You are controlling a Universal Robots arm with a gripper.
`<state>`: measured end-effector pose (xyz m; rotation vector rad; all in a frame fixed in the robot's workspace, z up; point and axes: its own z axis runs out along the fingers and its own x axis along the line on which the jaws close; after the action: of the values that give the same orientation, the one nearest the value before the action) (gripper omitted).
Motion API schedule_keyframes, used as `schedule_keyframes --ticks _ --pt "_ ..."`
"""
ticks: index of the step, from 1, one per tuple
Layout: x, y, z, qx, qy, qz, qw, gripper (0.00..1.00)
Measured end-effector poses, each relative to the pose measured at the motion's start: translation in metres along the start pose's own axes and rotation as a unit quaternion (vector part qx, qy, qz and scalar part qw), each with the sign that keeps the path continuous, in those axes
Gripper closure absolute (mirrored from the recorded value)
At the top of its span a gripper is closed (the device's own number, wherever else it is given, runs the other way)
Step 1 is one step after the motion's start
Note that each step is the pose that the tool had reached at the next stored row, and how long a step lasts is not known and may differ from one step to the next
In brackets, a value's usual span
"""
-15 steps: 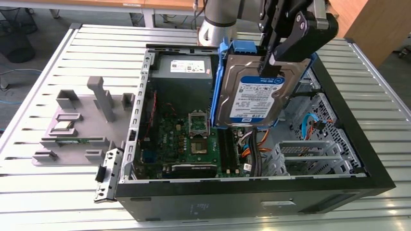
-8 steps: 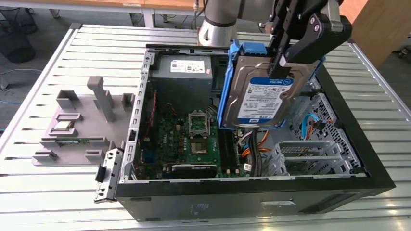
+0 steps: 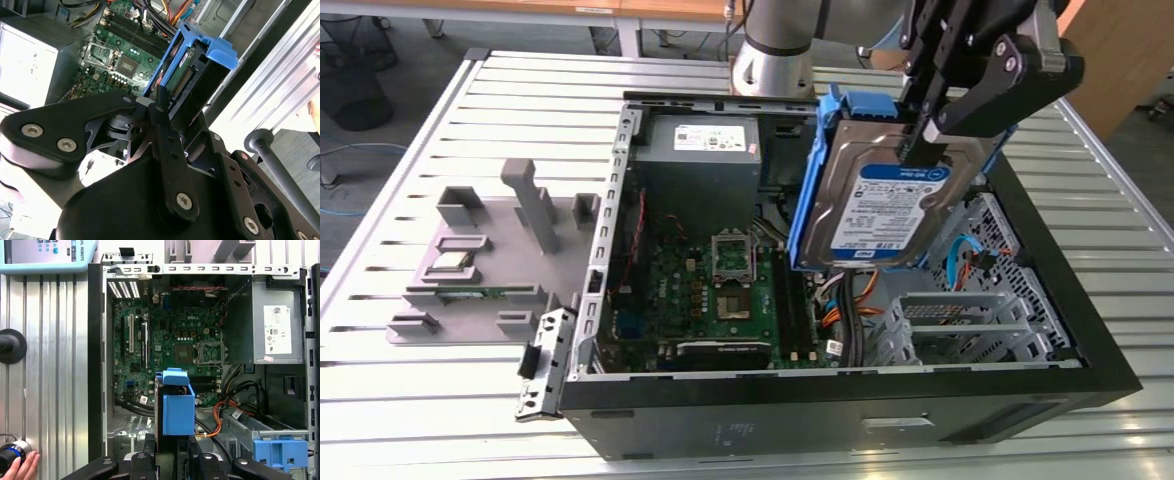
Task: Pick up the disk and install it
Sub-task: 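Insert the disk into the insertion slot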
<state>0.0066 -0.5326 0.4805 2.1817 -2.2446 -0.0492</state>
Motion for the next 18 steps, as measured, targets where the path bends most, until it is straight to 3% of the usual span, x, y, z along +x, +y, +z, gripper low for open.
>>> schedule_keyframes --ticks 18 --pt "0.0131 -0.0069 0.0023 0.0002 0.0003 0.009 1.0000 0.65"
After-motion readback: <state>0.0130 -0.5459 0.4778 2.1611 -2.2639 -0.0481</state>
